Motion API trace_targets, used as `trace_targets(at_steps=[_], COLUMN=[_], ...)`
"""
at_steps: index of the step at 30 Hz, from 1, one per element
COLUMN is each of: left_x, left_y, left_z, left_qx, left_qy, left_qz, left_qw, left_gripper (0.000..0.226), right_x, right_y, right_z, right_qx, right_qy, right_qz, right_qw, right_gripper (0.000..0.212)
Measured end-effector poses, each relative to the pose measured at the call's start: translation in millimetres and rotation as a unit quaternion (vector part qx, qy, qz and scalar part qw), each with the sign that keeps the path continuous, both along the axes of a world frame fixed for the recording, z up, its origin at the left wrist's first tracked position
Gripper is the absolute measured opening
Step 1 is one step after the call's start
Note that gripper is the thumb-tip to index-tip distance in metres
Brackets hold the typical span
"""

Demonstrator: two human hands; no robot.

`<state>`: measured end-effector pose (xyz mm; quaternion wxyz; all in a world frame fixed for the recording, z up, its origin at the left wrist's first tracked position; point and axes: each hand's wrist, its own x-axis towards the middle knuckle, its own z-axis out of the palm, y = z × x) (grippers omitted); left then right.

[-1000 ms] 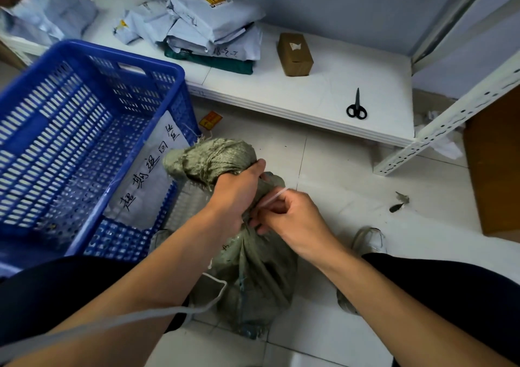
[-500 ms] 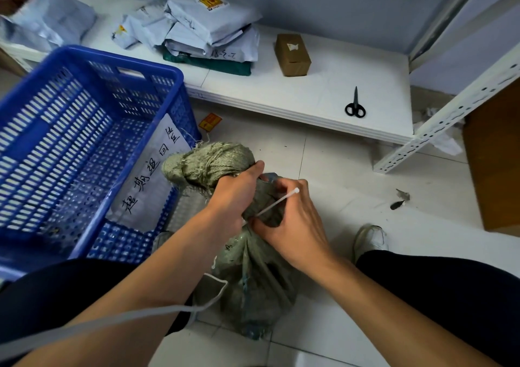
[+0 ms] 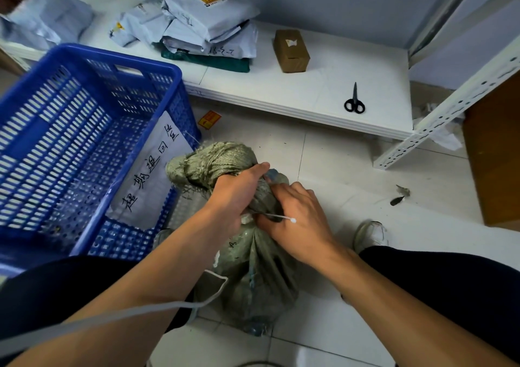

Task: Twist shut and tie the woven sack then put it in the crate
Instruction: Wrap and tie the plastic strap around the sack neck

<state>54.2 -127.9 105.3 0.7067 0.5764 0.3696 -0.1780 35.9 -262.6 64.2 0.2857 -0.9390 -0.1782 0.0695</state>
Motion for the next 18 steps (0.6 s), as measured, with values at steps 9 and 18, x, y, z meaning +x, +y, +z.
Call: trace_targets(at_steps=[9,18], left_x=[-1,-8], left_y=[6,4], left_z=[2,6], left_qx=[0.149,0.200], left_qy=[-0.050,0.000], left_qz=[-0.077,-0.267], left_qw=[0.985,0.943], left_gripper=[0.036,0.060], right_x=[5,3], right_y=[-7,-19], right_z=[6,7], right_qx=[0.002,-0.066], right_qy=[-0.034,-0.049], right_qz=[0.007,0.022], right_qw=[0.999,0.996], right_gripper=[0.025,0.035])
